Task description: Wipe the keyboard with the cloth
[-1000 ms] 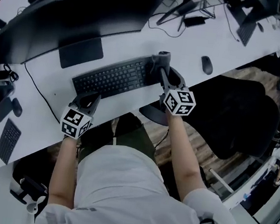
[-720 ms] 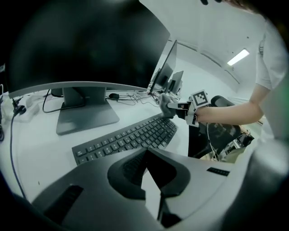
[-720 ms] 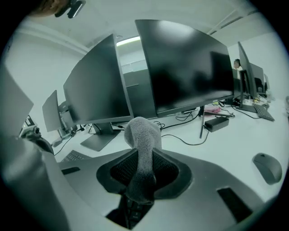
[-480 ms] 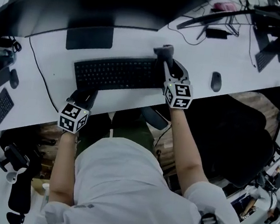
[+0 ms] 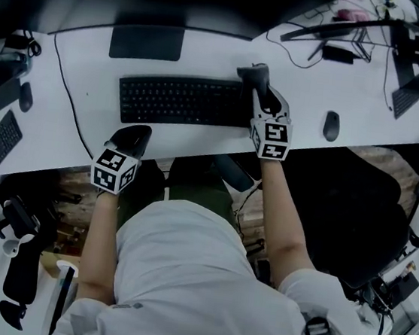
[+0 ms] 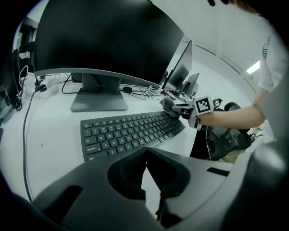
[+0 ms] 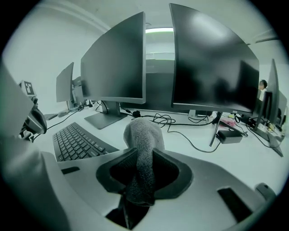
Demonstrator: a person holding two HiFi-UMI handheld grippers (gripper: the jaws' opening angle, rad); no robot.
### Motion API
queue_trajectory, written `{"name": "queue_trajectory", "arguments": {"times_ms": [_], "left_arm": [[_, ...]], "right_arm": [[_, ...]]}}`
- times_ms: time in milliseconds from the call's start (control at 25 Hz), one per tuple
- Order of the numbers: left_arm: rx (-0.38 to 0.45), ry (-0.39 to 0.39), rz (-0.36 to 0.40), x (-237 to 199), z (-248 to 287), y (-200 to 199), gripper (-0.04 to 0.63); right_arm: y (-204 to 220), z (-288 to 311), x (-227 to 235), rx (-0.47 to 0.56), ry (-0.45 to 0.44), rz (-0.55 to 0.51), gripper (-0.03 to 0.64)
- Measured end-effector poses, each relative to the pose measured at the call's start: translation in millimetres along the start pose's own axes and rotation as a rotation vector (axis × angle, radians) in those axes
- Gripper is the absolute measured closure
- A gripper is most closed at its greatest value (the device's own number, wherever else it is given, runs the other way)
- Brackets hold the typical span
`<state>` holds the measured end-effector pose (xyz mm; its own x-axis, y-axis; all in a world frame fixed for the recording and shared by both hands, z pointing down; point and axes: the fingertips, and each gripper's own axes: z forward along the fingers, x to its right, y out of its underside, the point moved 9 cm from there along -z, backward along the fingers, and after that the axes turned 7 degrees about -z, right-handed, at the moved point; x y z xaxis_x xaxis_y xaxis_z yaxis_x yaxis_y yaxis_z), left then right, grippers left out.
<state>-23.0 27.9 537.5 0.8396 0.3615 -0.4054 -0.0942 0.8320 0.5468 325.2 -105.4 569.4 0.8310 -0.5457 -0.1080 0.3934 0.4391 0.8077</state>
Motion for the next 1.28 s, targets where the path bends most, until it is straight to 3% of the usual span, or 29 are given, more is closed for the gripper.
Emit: {"name": "queue_trajectory", "arguments": {"times_ms": [280,720,1280], "left_arm": [[0.008,0.019,-0.001,-15,-4,8,0.595],[-0.033,0.102,0.081,-26,-12,9,0.595],[-0.067,0.183,0.173,-41,-27,9,0.595]], "right_arm": [[13,-10,-5,0.006,0.027,0.027,0.504],[49,-51,-31,-0.032,0.085,0.105,0.503],[76,-84,-76,-0.055,0.257,0.174,0.503]]}}
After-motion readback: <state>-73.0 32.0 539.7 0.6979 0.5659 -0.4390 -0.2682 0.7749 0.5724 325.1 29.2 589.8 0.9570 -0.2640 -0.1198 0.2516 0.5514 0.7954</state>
